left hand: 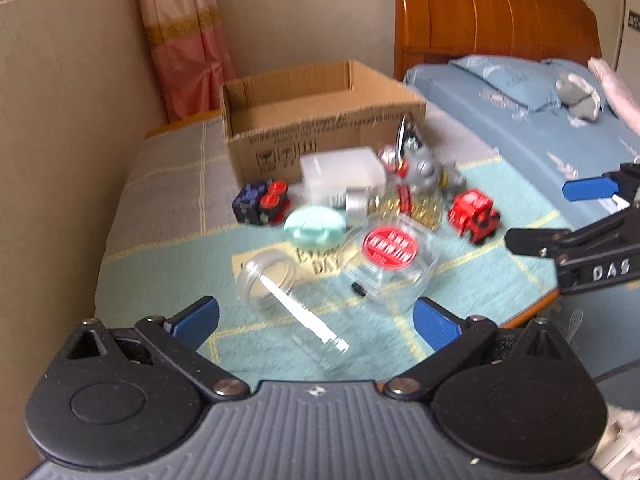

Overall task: Organize rigid objects
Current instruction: 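Move left tool to the clear plastic jar while right tool reaches the red S.L toy car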

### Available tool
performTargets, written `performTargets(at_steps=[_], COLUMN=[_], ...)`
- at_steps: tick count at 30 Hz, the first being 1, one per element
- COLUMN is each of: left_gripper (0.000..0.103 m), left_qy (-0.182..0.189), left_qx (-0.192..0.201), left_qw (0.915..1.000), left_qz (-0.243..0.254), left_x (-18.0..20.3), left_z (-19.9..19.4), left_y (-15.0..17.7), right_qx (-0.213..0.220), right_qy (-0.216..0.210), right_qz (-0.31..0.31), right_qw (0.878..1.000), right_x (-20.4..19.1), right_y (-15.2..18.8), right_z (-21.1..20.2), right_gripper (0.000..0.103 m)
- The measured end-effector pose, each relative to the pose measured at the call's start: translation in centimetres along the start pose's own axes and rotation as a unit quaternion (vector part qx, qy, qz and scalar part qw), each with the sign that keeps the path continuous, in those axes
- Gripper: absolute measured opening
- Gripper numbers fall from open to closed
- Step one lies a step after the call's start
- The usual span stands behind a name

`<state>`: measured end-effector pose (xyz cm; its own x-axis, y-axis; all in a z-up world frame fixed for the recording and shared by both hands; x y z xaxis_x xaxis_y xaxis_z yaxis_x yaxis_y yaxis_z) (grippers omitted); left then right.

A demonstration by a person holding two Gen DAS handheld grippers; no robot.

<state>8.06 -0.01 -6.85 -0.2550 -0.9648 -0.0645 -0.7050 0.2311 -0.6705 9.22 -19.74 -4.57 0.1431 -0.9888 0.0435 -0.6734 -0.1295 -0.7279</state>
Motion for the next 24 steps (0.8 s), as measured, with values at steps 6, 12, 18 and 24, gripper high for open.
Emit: performTargets(at_steps=[6,12,18,24], left_gripper=[0.102,0.102,0.102,0.102], left_qy=[0.011,0.028,0.044,0.073], left_qx=[-0.034,-0.054,-0.065,-0.059], left_qw=[0.9993,0.9978,0.9962,0.9944], left_qz=[0.009,0.027,0.038,0.049], left_x=[-0.9,-1.4,-1.8,-2.2], left_z=[2.3,4.8,6.6,7.4], left_y=[1.6,2.9,3.4,2.8], right_qx=[-0.039,-0.063,-0.073,-0.085], right_qy=[-0.001,-0.001,-0.004,-0.001], right_qz=[0.01,0.01,0.004,-0.008], right_qw=[0.999,0.998,0.997,0.996], right_x=[1.4,1.7,1.6,1.7], right_y=[2.0,3.0,3.2,3.5], right_z=[3.2,5.4,6.6,7.5], right_gripper=[0.103,0.103,0.103,0.103])
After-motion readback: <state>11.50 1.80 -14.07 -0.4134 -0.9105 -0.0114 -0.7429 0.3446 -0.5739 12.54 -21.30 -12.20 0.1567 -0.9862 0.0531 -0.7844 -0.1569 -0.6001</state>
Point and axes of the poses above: each gripper's, at about its wrist camera, not at the fingertips, and z roughly the way its jaws point, x to its right, y to its underside, the point moved 7 cm from there along z, roughly the way its jaws point
